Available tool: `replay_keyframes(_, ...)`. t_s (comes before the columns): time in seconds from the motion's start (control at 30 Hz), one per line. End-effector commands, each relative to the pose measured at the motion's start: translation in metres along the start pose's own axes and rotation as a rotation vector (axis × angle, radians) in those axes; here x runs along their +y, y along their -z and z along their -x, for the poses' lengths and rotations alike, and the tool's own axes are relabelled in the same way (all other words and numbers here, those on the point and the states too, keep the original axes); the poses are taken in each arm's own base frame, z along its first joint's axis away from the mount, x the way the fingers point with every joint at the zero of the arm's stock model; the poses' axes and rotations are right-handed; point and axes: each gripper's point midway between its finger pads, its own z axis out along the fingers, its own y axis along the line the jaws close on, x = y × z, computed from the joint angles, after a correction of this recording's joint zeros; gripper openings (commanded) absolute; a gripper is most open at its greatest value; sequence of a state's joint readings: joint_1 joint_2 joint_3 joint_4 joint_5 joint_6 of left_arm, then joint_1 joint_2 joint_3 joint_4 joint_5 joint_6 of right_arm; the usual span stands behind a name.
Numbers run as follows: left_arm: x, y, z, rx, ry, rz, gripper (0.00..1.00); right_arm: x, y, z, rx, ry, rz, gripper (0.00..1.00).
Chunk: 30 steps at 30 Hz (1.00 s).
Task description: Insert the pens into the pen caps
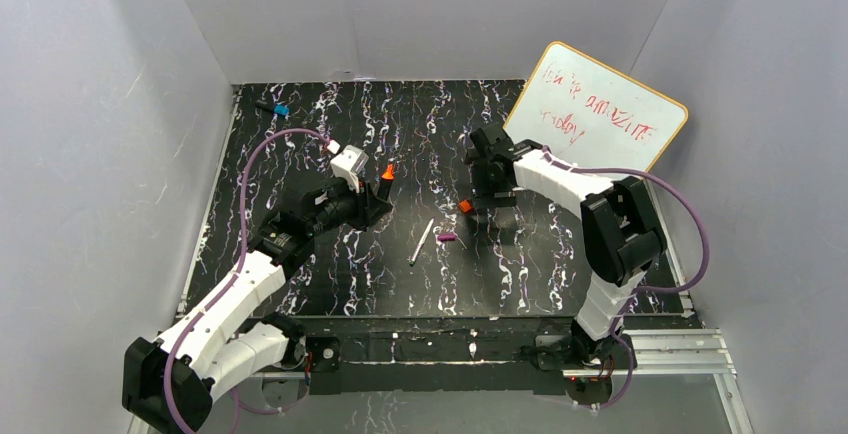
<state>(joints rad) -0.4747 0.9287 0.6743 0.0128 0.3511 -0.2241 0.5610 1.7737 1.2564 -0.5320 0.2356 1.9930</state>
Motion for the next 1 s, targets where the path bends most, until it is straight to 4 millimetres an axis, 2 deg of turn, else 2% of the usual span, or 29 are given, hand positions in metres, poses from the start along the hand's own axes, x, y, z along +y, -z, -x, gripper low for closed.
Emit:
replay_keyframes(0.0,-0.005,0.003,0.013,-0.024,-0.018,-0.015,0.00,-0.021,-0.008,0.012,-0.016,0.070,-0.135,0.97)
replay_keyframes(0.1,-0.005,0.003,0.013,-0.024,-0.017,-0.016,0.00,-0.020,-0.010,0.011,-0.012,0.143,-0.163,0.93)
replay_keyframes(0.4,-0.006,0.003,0.014,-0.025,-0.017,-0.019,0.00,-0.016,-0.016,0.011,-0.015,0.245,-0.186,0.73)
replay_keyframes(0.53,-0.005,0.003,0.014,-0.026,-0.017,-0.017,0.00,-0.018,-0.019,0.008,-0.003,0.271,-0.202,0.72)
replay_keyframes(0.67,-0.006,0.005,0.016,-0.034,-0.023,-0.016,0.00,-0.031,-0.024,0.011,-0.003,0.299,-0.239,0.69)
replay_keyframes(0.97,-0.006,0.005,0.017,-0.037,-0.027,-0.017,0.00,-0.043,-0.034,0.011,0.006,0.315,-0.277,0.63)
